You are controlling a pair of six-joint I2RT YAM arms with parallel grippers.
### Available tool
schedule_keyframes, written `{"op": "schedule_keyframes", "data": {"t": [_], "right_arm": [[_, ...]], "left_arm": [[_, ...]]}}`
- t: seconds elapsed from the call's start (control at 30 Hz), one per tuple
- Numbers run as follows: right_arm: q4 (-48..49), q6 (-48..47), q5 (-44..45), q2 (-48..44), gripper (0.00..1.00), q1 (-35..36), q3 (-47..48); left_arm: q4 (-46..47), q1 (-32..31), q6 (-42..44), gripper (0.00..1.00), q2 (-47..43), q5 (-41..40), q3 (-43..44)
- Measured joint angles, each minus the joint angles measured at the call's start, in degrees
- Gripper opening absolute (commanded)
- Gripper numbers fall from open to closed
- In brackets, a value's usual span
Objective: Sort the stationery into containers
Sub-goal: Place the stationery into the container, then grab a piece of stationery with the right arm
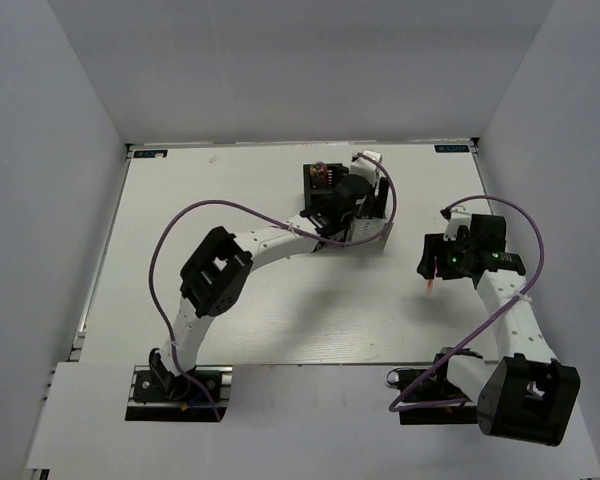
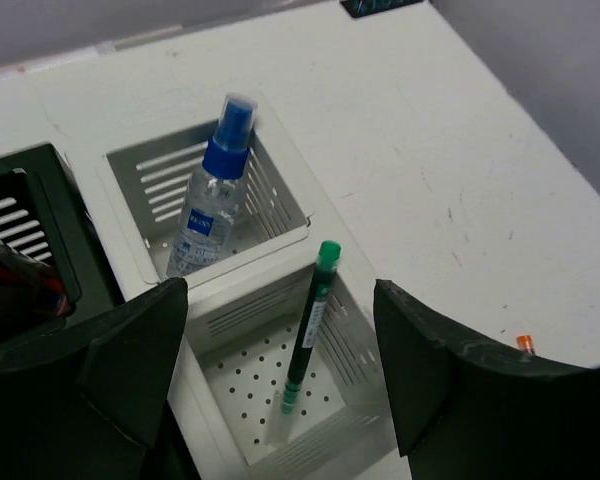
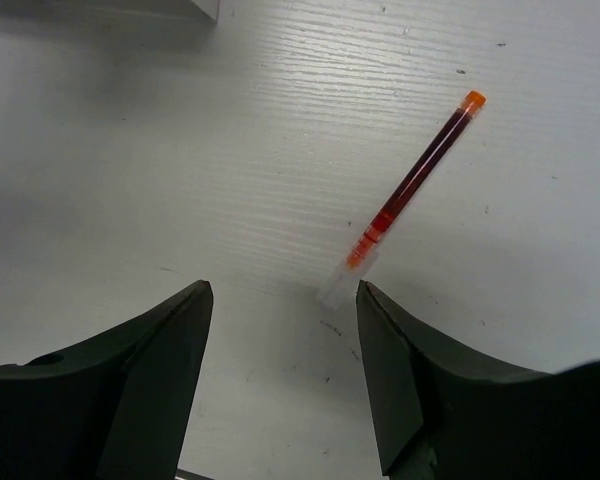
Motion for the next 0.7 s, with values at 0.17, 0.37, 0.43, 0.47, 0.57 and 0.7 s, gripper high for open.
{"op": "schedule_keyframes", "data": {"t": [0.17, 0.37, 0.43, 0.47, 0.57, 0.7], "right_arm": [[0.1, 0.9, 2.6, 3.0, 0.58, 0.0, 0.0], [0.0, 3.1, 8.3, 8.6, 0.56, -0.1, 0.1], [-0.1, 3.8, 9.5, 10.5, 0.55, -0.1, 0.5], [-0.2, 4.1, 10.0, 11.5, 0.55, -0.1, 0.8], [-0.5, 5.1, 11.3, 15.6, 0.55, -0.2, 3.3], [-0.4, 5.9, 12.4, 19.9, 0.55, -0.2, 7.5]], "left_arm": [[0.2, 0.0, 0.5, 0.95, -6.8, 1.2, -3.0], [0.2, 0.0, 0.9, 1.00, -28.0, 3.6, -17.2], [-0.6, 0.0, 0.6, 1.00, -36.2, 4.5, -23.4], [-1.4, 0.0, 0.3, 1.00, -40.9, 4.8, -26.7], [-4.0, 0.0, -2.5, 1.00, -53.6, 4.9, -36.9], [-9.5, 0.0, -8.6, 1.00, -68.0, 4.2, -51.4]]}}
